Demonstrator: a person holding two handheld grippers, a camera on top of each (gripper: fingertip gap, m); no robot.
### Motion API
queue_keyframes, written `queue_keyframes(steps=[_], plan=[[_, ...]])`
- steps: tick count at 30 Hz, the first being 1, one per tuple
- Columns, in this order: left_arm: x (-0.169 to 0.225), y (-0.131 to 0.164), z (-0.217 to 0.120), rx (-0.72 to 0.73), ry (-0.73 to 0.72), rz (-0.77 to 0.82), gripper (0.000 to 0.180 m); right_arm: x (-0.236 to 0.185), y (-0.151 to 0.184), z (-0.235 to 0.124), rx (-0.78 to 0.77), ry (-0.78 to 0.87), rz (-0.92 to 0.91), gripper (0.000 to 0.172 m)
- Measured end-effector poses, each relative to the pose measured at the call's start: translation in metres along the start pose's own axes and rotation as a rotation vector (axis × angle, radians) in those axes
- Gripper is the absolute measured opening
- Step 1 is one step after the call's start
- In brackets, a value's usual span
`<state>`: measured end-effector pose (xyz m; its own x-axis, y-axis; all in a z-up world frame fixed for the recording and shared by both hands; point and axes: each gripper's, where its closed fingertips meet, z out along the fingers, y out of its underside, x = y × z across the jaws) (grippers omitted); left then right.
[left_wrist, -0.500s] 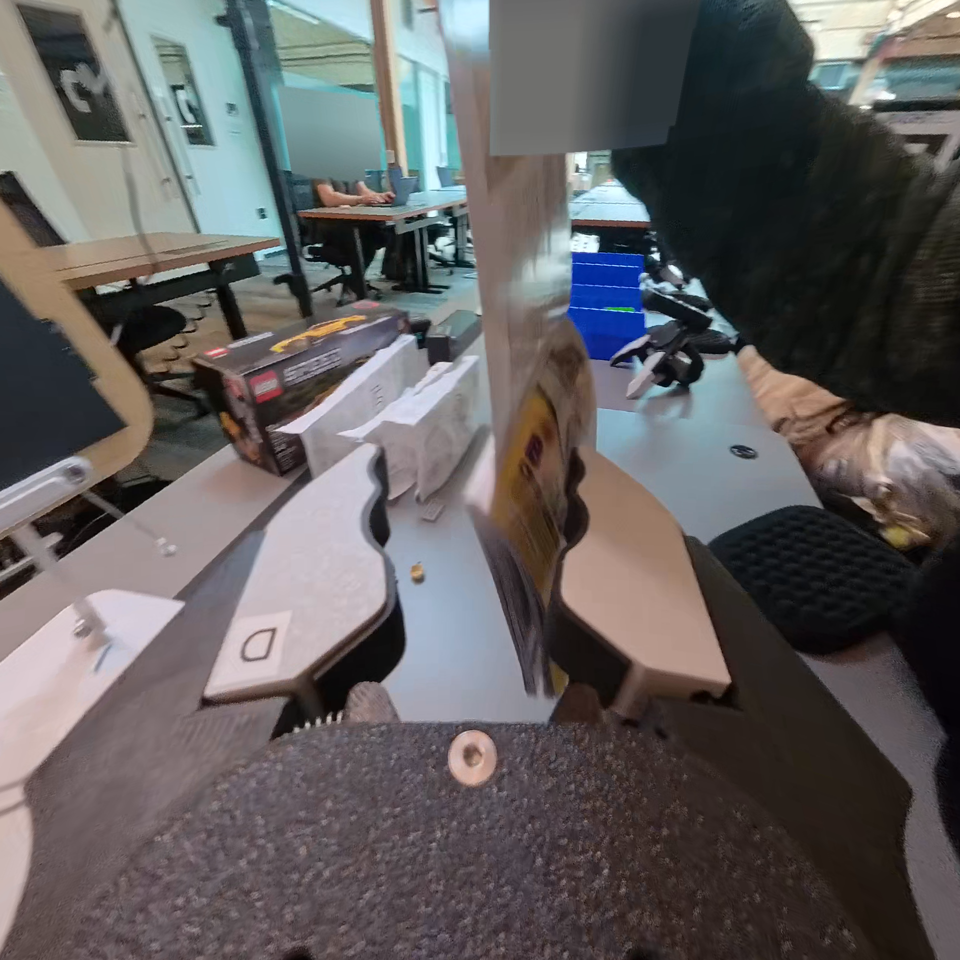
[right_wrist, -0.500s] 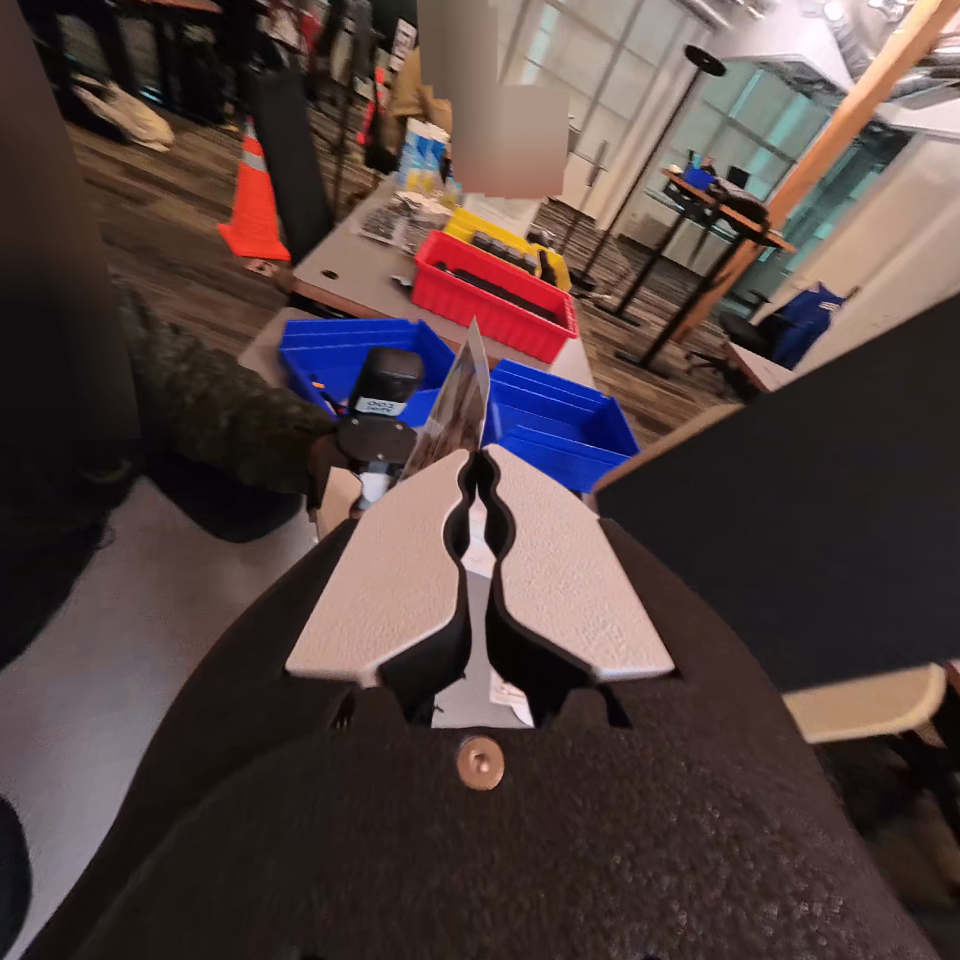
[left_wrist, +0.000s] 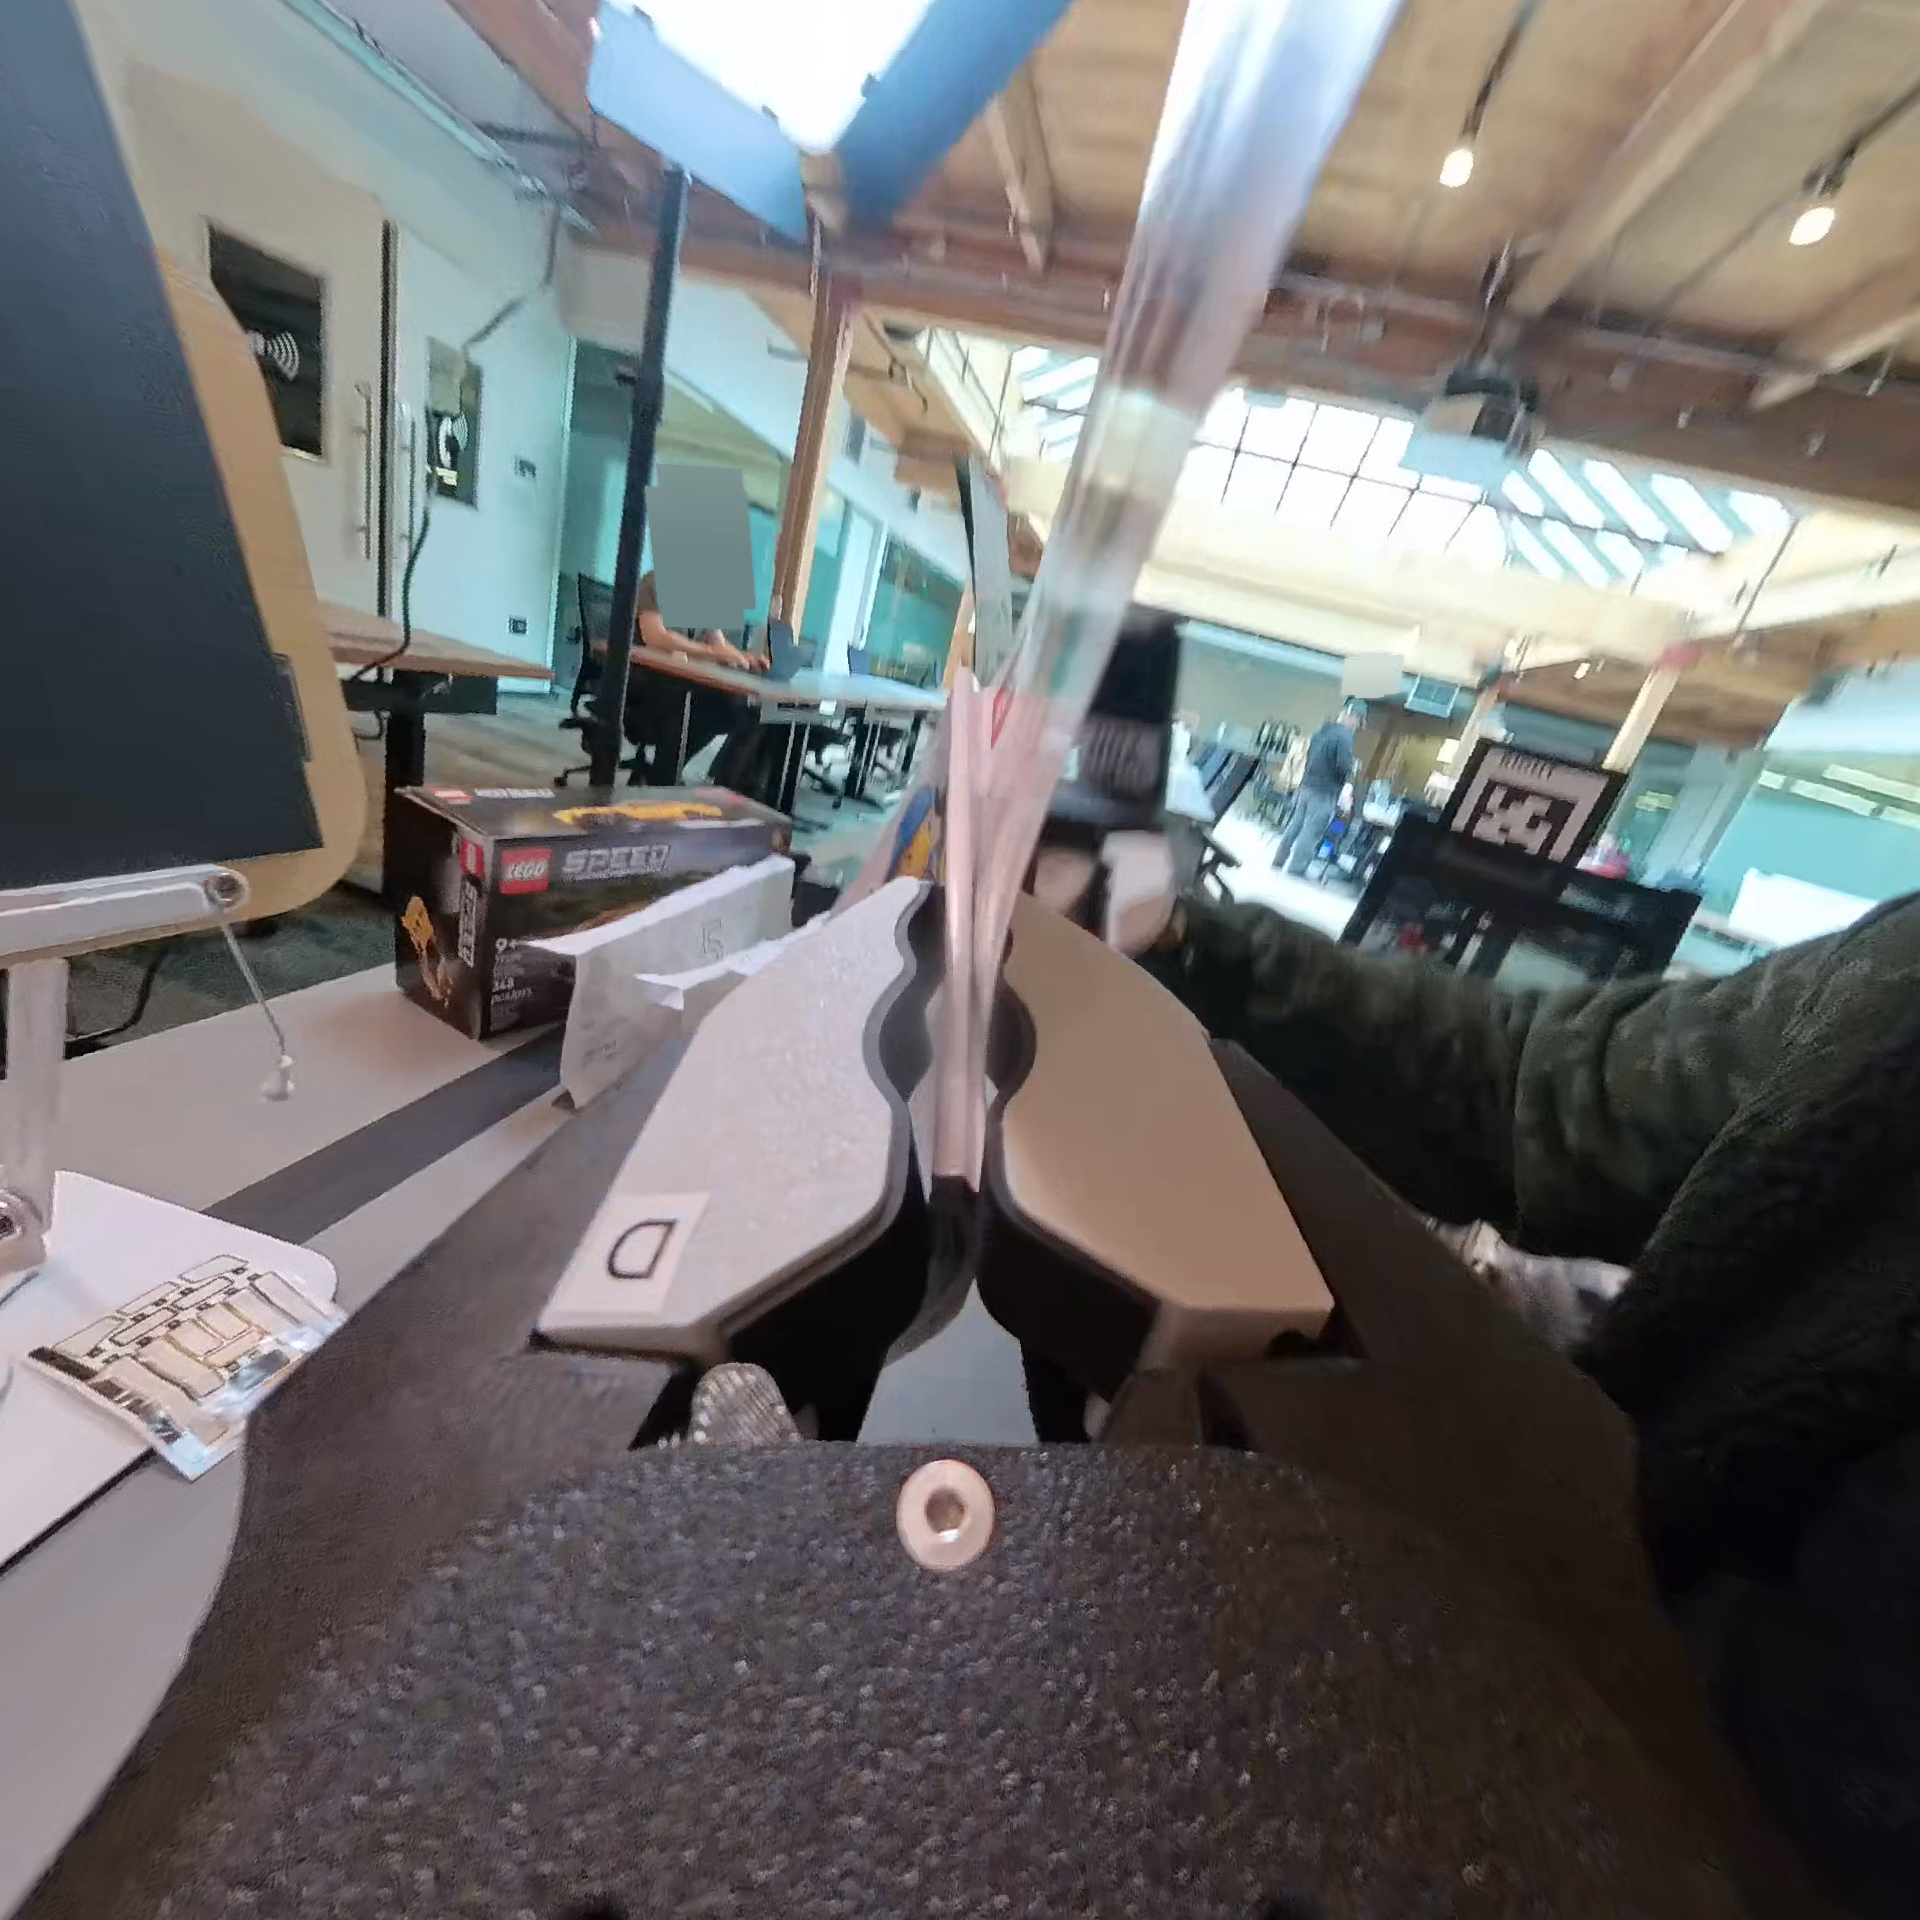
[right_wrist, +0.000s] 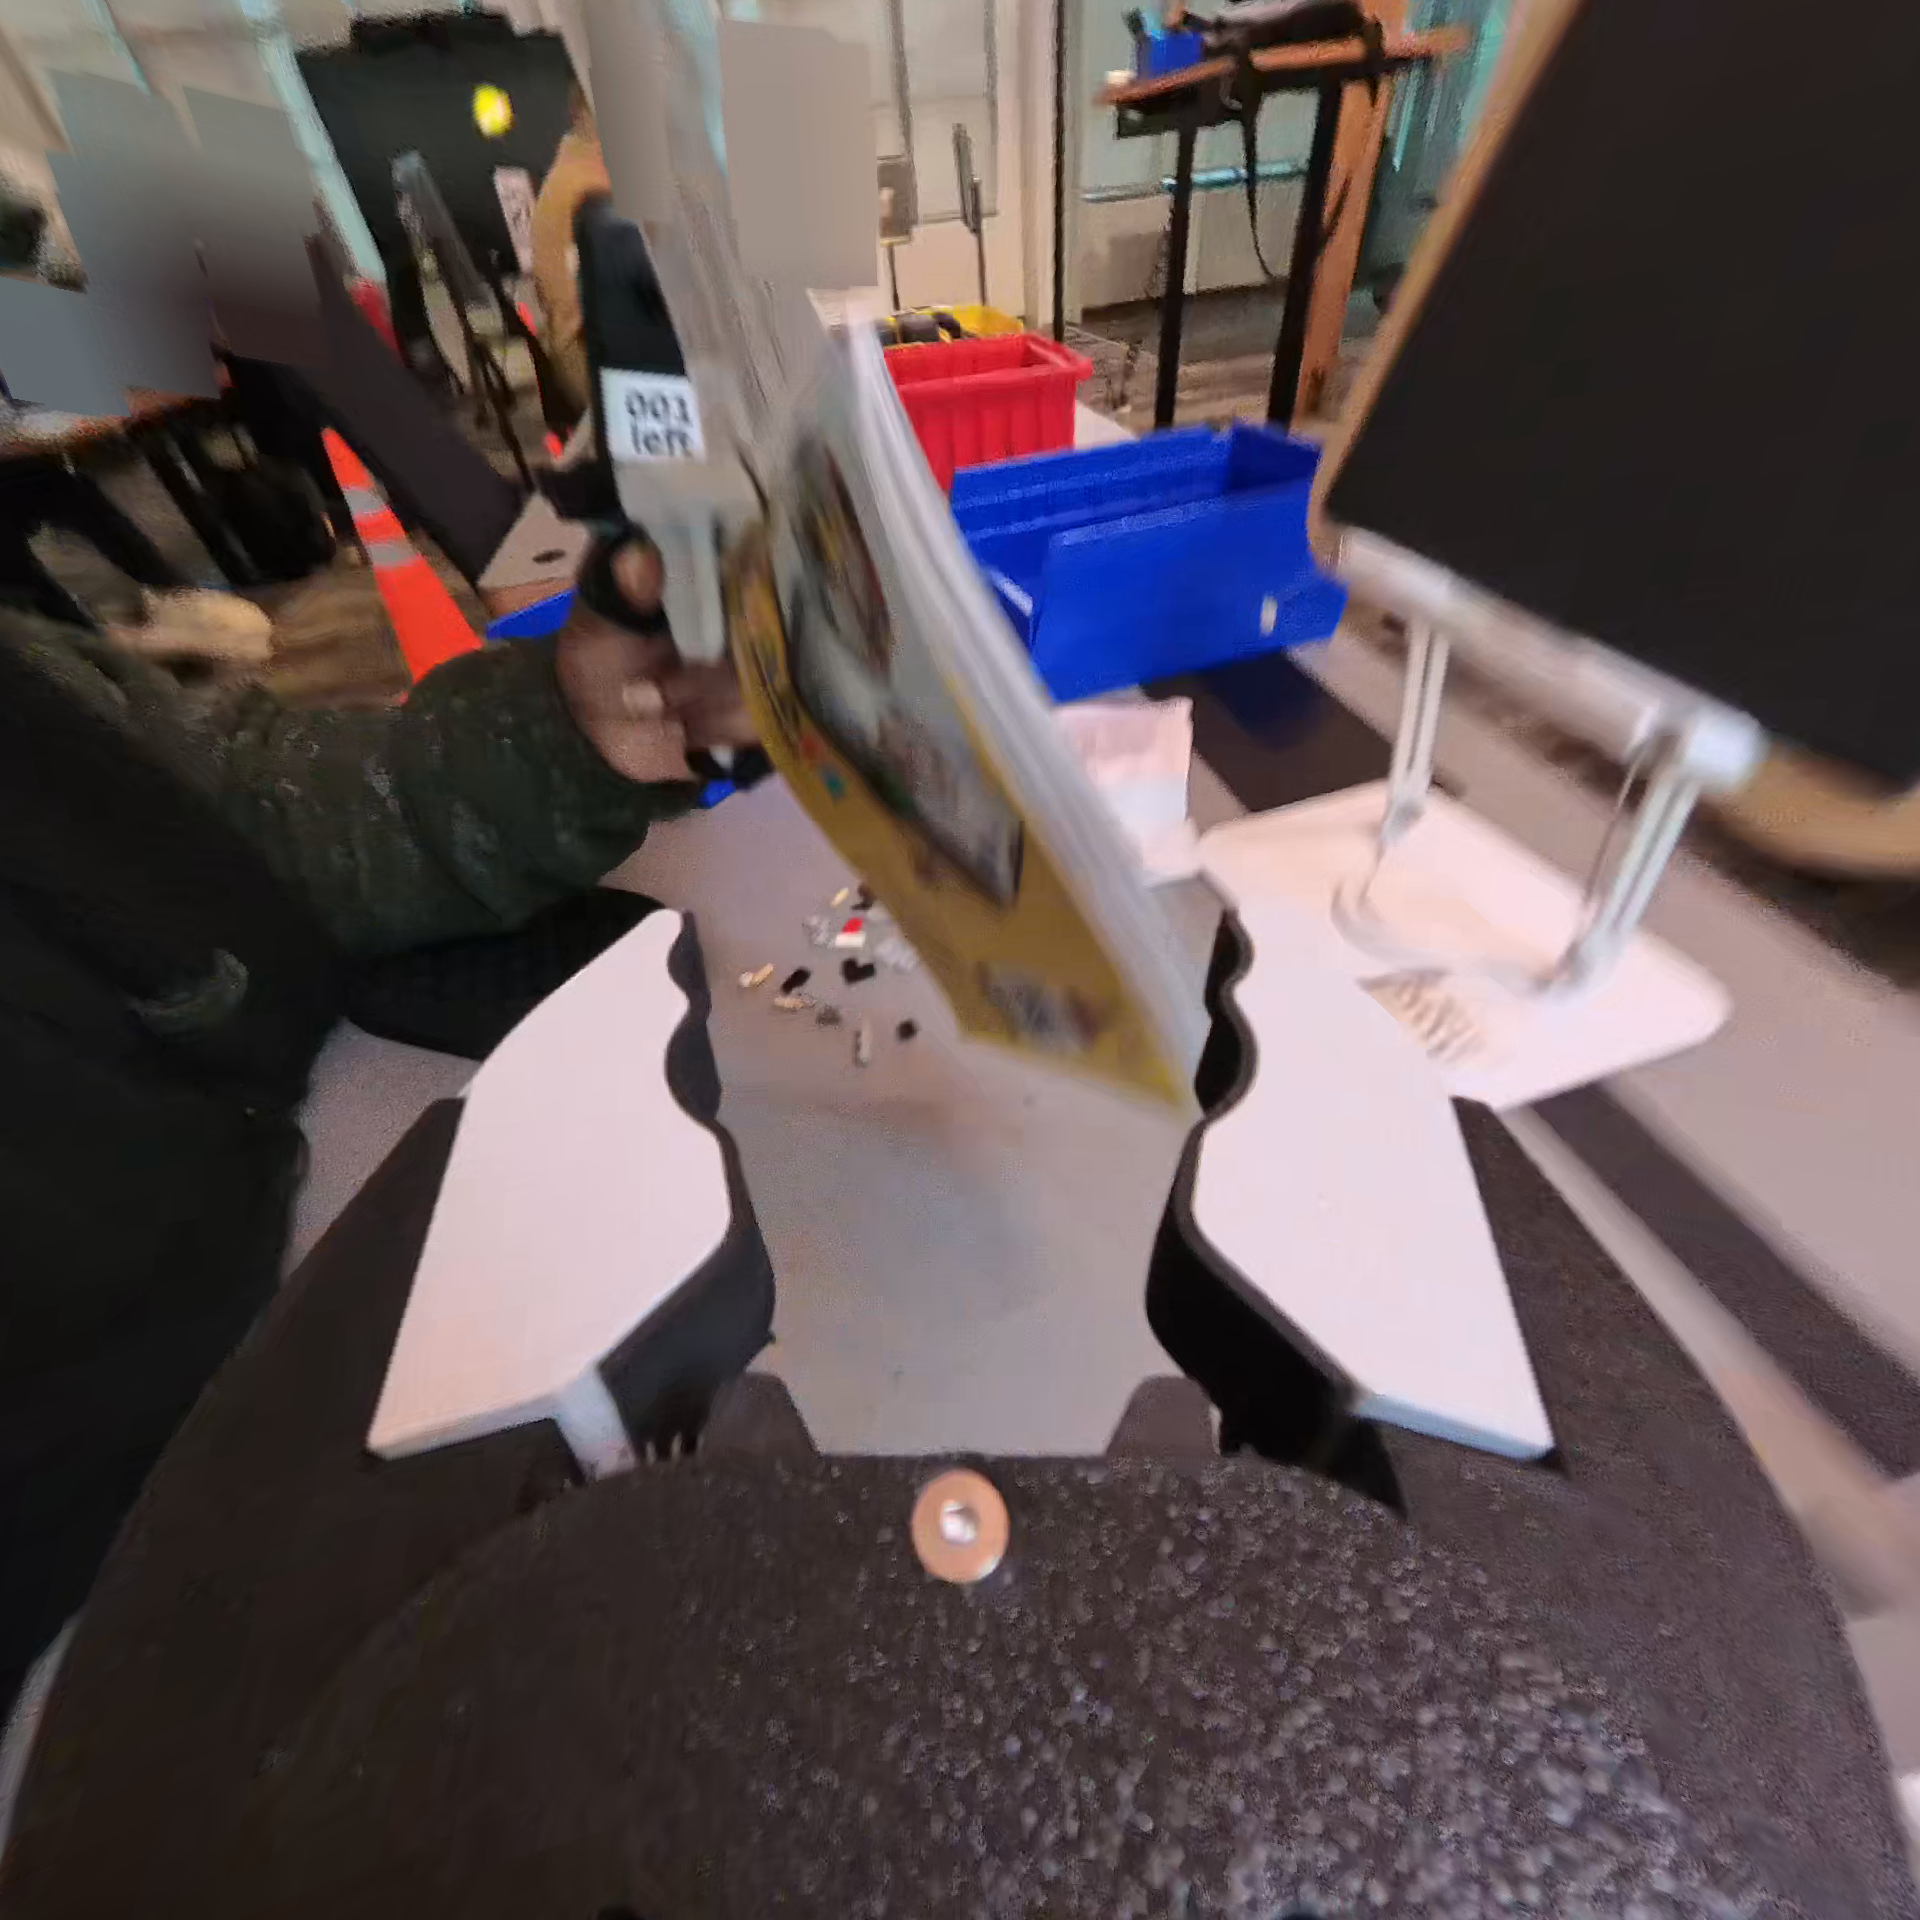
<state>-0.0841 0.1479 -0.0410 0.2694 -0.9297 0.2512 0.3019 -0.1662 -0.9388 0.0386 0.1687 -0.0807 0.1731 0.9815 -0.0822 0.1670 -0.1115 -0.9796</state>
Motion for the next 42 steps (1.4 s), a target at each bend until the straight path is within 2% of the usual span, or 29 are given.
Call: queue_keyframes(steps=[4,6,8,9,10,11,12,14,17,24,25,29,33,35,36,37,40,42], plan=[[-0.004,-0.012,-0.013,0.099,0.067,-0.099,0.006,0.021,0.075,0.016,0.087,0.073,0.218,0.092],[-0.001,-0.015,-0.014,0.128,0.103,-0.125,0.006,0.024,0.089,0.033,0.129,0.042,0.310,0.091],[0.001,-0.016,-0.013,0.153,0.127,-0.155,0.006,0.017,0.088,0.052,0.159,-0.044,0.374,0.087],[0.001,-0.016,-0.014,0.163,0.133,-0.168,0.006,0.011,0.079,0.058,0.200,-0.105,0.392,0.078],[0.001,-0.016,-0.014,0.172,0.136,-0.178,0.006,0.001,0.068,0.061,0.248,-0.200,0.393,0.054],[-0.001,-0.017,-0.016,0.185,0.136,-0.186,0.006,-0.009,0.055,0.060,0.298,-0.287,0.383,0.014],[-0.005,-0.020,-0.021,0.213,0.126,-0.196,0.006,-0.009,0.045,0.059,0.339,-0.300,0.365,0.003],[-0.026,-0.021,-0.030,0.214,0.034,-0.200,0.006,-0.007,0.037,0.057,0.301,-0.324,0.349,0.003],[-0.058,-0.012,-0.042,0.146,-0.113,-0.143,0.007,0.008,0.030,0.054,0.189,-0.251,0.293,0.004],[-0.118,-0.045,-0.095,0.185,-0.410,-0.071,0.008,0.049,0.012,0.034,-0.040,-0.123,0.229,0.004],[-0.124,-0.042,-0.098,0.126,-0.440,-0.050,0.000,0.051,0.008,0.032,-0.052,-0.129,0.217,0.004],[-0.155,-0.016,-0.100,-0.194,-0.599,0.098,0.000,0.063,0.000,0.034,-0.149,-0.118,0.144,0.004],[-0.158,0.003,-0.084,-0.312,-0.573,0.093,0.000,0.066,-0.012,0.033,-0.244,-0.119,0.057,0.004],[-0.163,0.010,-0.079,-0.300,-0.570,0.079,0.000,0.065,-0.019,0.031,-0.273,-0.119,0.027,0.004],[-0.168,0.013,-0.080,-0.295,-0.582,0.070,0.015,0.063,-0.023,0.031,-0.275,-0.127,0.019,0.004],[-0.175,0.016,-0.082,-0.280,-0.600,0.053,0.050,0.060,-0.027,0.030,-0.280,-0.133,0.007,0.003],[-0.198,0.018,-0.102,-0.235,-0.672,-0.003,0.077,0.052,-0.034,0.029,-0.299,-0.141,-0.040,0.004],[-0.202,0.020,-0.109,-0.225,-0.640,-0.035,0.087,0.045,-0.038,0.028,-0.298,-0.157,-0.064,0.004]])
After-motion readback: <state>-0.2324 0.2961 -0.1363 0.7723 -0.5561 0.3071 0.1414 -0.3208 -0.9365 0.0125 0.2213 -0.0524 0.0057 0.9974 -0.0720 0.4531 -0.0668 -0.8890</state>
